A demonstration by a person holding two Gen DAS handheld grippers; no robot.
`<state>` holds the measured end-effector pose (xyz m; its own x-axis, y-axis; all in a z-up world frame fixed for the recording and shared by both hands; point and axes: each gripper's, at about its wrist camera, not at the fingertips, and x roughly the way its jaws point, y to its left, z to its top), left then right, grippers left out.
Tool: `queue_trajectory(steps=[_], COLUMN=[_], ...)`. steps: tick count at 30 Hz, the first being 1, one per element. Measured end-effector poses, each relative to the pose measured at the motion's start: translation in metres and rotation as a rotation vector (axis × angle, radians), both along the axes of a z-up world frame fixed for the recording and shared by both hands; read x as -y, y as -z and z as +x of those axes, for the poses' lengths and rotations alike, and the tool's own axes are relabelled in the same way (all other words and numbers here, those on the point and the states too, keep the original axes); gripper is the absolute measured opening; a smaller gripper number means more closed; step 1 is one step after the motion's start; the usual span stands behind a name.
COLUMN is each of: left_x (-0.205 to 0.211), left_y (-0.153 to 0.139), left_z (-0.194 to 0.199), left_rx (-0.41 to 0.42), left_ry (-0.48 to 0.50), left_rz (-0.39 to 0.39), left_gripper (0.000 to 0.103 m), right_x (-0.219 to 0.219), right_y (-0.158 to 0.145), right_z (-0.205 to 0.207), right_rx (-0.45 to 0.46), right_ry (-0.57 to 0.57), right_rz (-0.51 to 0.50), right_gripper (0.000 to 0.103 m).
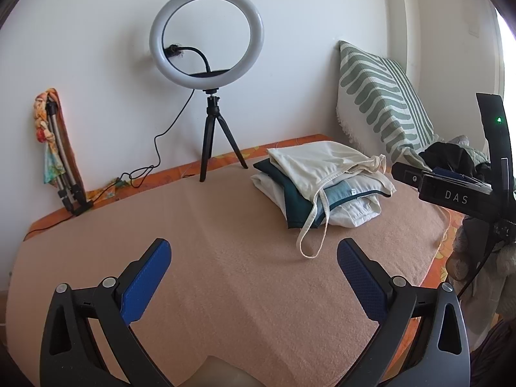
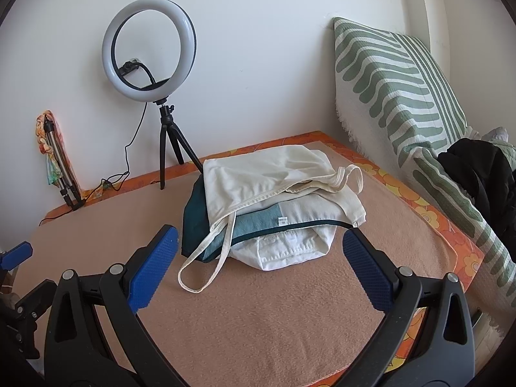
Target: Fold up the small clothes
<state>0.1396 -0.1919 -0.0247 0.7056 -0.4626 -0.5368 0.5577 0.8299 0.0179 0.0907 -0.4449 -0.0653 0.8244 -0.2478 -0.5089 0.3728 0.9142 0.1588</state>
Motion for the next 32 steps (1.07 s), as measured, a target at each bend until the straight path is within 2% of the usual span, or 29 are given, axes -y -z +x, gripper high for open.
queue_trajectory(steps=[32], left_x=[-0.002], left_y=[-0.007], left_z=[-0.005], left_rx=[0.020], left_ry=[0.006], left_rz=[-0.016], left_gripper=[0.102], right_x=[-0.012], right_y=[-0.004], right_z=[-0.001], right_rx=[0.002], right_ry=[0.008], right_rz=[0.019], right_gripper=[0.103])
